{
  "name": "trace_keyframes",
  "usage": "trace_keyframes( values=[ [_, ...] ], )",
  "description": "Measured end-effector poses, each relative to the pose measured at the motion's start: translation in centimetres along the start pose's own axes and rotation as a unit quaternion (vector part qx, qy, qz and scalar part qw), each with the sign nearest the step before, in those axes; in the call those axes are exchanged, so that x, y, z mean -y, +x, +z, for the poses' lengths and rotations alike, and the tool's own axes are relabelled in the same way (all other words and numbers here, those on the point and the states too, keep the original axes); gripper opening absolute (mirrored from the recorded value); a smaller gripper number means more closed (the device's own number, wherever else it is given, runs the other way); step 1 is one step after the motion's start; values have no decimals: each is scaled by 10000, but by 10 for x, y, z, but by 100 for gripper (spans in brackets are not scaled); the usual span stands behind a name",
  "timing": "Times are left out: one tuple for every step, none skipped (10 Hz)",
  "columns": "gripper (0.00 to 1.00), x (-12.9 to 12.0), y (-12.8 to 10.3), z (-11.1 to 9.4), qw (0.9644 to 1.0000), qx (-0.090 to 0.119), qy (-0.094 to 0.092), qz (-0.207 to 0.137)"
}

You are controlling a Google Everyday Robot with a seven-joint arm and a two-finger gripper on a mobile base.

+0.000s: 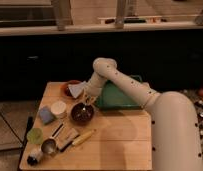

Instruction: Place fork in purple bowl

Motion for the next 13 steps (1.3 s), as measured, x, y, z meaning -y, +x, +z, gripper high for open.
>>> trace_keyframes(
  values=[
    [54, 0, 0, 0, 10000, 0, 0, 4],
    [63, 1, -1, 1, 10000, 0, 1, 8],
    [71, 2, -1, 1, 10000, -2, 0, 3],
    [79, 2, -1, 1, 10000, -2, 1, 1],
    [80, 2, -1, 0, 10000, -1, 1, -1],
    [80, 2, 0, 0, 10000, -3, 4, -1],
    [80, 2, 0, 0, 10000, 1, 7, -6],
    [80, 2, 0, -1, 10000, 11, -1, -6],
    [80, 2, 1, -1, 10000, 14, 2, -9],
    [80, 1, 2, -1, 10000, 18, 4, -11],
    [80, 1, 2, -2, 10000, 24, 5, -24],
    [80, 1, 3, -3, 10000, 13, 4, -20],
    [80, 2, 4, -5, 10000, -5, 10, -26]
  ],
)
